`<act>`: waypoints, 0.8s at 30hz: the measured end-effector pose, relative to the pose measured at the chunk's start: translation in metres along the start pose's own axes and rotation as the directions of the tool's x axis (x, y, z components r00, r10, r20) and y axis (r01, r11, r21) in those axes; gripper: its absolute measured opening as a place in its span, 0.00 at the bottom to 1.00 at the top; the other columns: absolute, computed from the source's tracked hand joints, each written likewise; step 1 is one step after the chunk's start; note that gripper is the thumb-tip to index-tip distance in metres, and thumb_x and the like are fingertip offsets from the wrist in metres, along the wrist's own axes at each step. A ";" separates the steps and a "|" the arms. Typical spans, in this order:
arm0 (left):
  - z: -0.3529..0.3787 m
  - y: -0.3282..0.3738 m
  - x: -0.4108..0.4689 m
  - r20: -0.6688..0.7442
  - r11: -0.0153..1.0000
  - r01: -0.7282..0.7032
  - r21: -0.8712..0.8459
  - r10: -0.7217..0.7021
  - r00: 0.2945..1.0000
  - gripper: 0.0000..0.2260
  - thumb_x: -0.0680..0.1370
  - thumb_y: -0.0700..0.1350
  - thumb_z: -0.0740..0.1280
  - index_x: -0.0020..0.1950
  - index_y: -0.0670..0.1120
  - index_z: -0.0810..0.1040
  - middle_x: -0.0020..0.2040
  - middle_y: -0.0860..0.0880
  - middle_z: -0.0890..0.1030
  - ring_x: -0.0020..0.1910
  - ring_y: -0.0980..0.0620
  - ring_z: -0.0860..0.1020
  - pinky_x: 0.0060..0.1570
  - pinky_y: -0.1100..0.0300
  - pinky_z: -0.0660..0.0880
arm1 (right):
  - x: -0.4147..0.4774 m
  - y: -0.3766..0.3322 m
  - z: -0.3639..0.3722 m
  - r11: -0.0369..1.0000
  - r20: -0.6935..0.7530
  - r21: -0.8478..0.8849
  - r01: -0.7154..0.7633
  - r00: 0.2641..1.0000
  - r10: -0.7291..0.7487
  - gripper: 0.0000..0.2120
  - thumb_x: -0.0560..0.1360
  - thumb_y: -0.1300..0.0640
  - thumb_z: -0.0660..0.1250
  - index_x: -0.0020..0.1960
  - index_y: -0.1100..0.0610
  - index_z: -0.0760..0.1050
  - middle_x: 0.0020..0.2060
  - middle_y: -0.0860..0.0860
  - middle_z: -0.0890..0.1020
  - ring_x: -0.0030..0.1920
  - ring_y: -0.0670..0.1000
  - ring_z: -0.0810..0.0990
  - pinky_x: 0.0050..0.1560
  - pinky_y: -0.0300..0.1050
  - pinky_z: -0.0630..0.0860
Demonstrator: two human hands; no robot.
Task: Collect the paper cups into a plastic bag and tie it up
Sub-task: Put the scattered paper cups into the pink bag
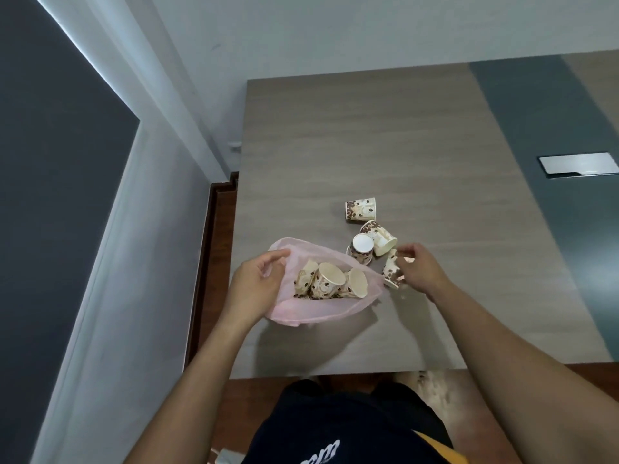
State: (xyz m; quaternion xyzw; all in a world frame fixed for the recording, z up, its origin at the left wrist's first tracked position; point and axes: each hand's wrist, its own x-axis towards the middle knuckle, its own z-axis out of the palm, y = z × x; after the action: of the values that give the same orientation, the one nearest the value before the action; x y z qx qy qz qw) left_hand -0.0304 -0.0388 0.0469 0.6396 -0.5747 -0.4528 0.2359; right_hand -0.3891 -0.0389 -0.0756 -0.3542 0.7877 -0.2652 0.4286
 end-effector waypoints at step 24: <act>0.023 0.004 -0.033 0.027 0.997 0.065 -0.045 -0.063 0.998 0.13 0.89 0.46 0.67 0.71 0.55 0.87 0.66 0.73 0.83 0.67 0.78 0.76 0.67 0.76 0.71 | 0.022 0.063 0.006 0.875 0.025 -0.470 0.116 0.993 -0.118 0.39 0.70 0.63 0.84 0.73 0.62 0.66 0.71 0.65 0.66 0.57 0.74 0.83 0.60 0.65 0.82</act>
State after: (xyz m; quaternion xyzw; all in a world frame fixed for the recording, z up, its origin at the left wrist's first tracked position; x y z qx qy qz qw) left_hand -0.0497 -0.0036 0.0491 0.6464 -0.5464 -0.4811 0.2285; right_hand -0.4135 -0.0185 -0.1352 -0.4939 0.8067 -0.0922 0.3113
